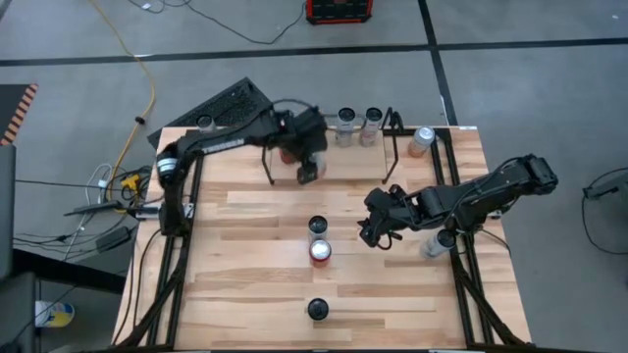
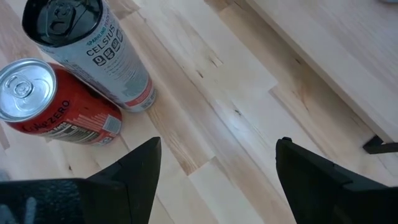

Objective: Place canned beverage on shelf
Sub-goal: Put the bottom orange white soda can on the shelf

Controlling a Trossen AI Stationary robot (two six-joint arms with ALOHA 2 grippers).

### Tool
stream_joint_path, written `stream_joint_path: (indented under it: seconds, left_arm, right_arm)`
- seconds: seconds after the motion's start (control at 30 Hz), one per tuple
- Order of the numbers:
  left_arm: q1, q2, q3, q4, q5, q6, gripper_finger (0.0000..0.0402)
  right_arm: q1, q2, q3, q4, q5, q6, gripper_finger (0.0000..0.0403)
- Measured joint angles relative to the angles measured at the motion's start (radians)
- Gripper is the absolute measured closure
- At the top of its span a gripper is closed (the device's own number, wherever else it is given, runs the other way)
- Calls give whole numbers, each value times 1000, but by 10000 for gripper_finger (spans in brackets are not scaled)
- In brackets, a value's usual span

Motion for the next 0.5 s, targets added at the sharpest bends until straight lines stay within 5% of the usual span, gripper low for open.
stream_joint_path:
  seconds: [0.33, 0.5]
  left_arm:
    - [68, 290, 392, -174, 0, 104, 123]
    - [95, 365, 438, -187, 4, 134, 122]
  right_arm:
    - [-6, 0, 0, -4, -2, 0, 112]
    - [-6, 0, 0, -15, -3, -4, 112]
